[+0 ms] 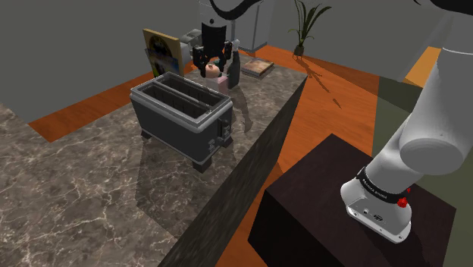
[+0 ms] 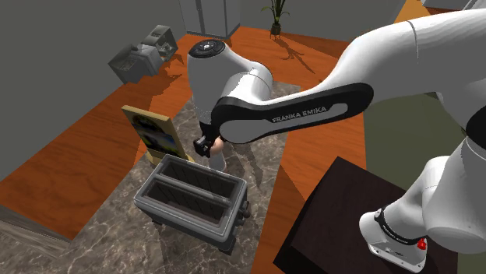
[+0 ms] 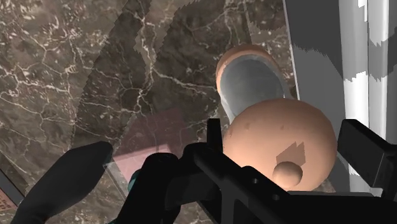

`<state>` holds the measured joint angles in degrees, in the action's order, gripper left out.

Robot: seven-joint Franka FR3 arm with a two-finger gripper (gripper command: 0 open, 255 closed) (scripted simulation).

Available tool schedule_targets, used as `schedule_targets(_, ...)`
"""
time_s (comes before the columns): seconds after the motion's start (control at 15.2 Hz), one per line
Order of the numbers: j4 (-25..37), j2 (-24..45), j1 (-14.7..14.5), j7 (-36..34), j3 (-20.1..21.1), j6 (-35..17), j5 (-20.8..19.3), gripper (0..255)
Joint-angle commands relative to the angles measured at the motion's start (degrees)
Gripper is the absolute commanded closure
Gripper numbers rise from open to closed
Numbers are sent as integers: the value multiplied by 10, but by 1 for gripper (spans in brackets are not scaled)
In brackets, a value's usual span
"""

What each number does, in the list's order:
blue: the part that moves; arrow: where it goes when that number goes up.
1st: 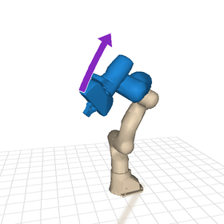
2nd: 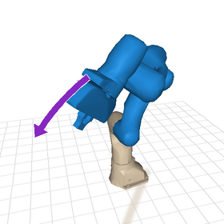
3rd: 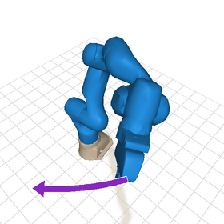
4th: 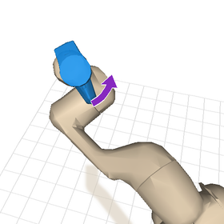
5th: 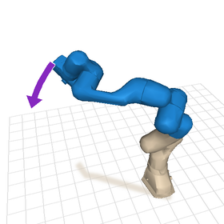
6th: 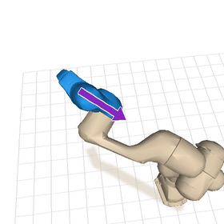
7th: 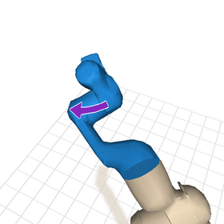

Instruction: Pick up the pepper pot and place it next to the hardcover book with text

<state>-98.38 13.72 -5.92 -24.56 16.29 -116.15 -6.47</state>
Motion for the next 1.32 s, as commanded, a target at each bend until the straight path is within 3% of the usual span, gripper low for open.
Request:
schedule_targets(0.0,14,-2,0,2,0,16,1,255)
schedule_targets(1.25,157,-5,-5,9,4,161,6,255)
